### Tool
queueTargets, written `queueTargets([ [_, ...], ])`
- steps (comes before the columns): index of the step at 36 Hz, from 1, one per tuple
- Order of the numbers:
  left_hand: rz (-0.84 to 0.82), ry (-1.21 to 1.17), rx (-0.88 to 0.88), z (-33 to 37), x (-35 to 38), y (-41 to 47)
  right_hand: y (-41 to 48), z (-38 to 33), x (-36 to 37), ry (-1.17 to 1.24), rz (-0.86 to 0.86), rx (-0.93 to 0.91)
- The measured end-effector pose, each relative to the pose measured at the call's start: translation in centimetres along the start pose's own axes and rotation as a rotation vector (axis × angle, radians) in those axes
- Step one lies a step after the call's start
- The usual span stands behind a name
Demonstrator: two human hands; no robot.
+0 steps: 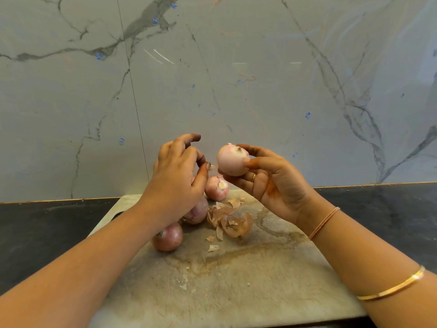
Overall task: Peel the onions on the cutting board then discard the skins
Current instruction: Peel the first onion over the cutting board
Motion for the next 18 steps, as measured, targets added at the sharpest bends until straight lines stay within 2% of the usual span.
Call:
queueTargets([
  [10,-0.105,0.248,-0.094,-1.4,0.9,0.0,-0.3,-0.3,0.2,0.108,-0.017,0.011],
  [14,-0.111,0.202,-0.099,-1.4,0.9,0.1,-0.4,-0.3,-0.2,0.046,0.007,0.008],
  [18,-0.05,0.065,-0.066,-0.8,0.3,0.1,-0.2,0.0,-0.3,-0.052,0.005,0.008],
])
Point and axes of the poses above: each hand's wrist, its own y-axis towards the middle knuckle, its own x-axis out of the palm, z = x × y, the point moved 8 cm from there along y, towards the middle knuckle, and after that the axes turned 3 degrees about y, right-handed, at the moved point
